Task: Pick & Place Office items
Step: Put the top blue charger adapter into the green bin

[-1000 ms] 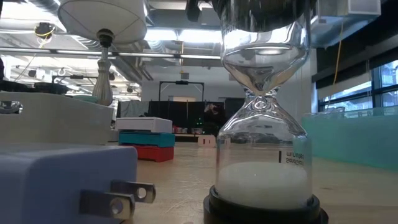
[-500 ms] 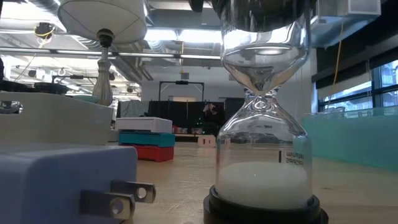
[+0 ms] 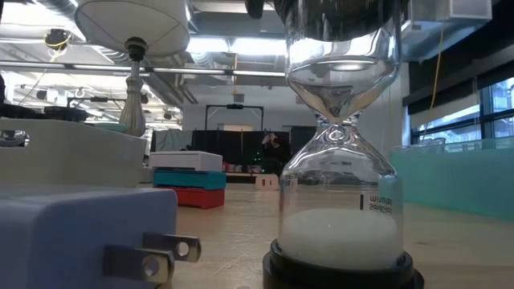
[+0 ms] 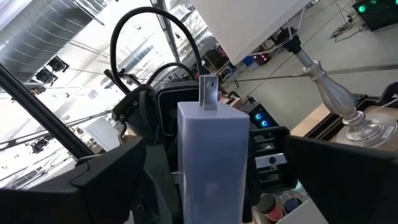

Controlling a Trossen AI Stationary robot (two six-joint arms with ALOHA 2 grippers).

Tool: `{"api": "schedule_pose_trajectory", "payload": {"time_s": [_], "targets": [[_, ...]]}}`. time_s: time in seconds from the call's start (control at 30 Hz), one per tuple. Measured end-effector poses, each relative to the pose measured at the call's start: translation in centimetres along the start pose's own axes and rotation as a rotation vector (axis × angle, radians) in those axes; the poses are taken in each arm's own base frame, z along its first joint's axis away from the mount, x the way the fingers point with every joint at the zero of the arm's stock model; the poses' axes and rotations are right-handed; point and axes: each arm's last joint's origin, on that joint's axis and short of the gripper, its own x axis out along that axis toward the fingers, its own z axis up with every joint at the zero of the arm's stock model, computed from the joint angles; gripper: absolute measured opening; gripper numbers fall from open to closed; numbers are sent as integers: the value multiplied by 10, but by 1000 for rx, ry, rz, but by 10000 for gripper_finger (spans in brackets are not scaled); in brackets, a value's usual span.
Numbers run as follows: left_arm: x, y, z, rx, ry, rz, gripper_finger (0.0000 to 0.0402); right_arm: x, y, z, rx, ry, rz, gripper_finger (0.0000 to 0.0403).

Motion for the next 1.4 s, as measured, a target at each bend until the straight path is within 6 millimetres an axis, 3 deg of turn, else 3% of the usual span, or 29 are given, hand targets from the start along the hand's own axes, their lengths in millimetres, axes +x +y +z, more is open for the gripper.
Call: {"api": "schedule_pose_trajectory", "payload": {"time_s": [0.2, 0.53, 0.73, 0.93, 1.2, 1.4], "targets": [[0, 0, 0, 0, -1, 3, 130, 0, 0, 0, 0, 0, 0, 306], [0, 0, 0, -2, 1, -5, 130, 0, 1, 0, 1, 2, 10, 120], [0, 0, 0, -16, 2, -4, 132, 0, 1, 0, 4, 13, 19, 121], [0, 0, -1, -59, 32, -43, 172, -8, 3, 6, -117, 34, 29, 121], [-1, 1, -10, -37, 172, -91, 214, -56, 3, 23, -179, 220, -87, 121], [-2, 8, -18, -6, 260, -30, 213, -97, -6, -4, 85, 627, -291, 131]]}}
